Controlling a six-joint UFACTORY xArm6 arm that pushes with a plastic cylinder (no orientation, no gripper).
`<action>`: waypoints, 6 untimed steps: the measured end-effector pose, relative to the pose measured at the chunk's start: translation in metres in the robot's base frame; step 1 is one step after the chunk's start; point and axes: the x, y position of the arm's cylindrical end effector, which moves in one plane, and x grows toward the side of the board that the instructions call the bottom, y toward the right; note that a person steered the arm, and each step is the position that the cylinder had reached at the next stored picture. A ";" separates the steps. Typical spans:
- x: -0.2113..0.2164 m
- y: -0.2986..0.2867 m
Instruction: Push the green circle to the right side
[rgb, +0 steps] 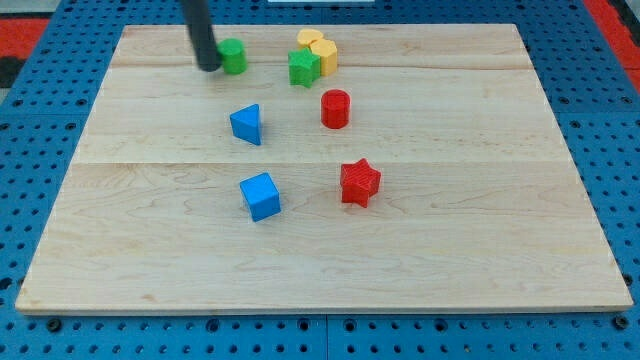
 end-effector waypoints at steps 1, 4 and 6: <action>-0.010 -0.024; -0.028 0.065; -0.028 0.030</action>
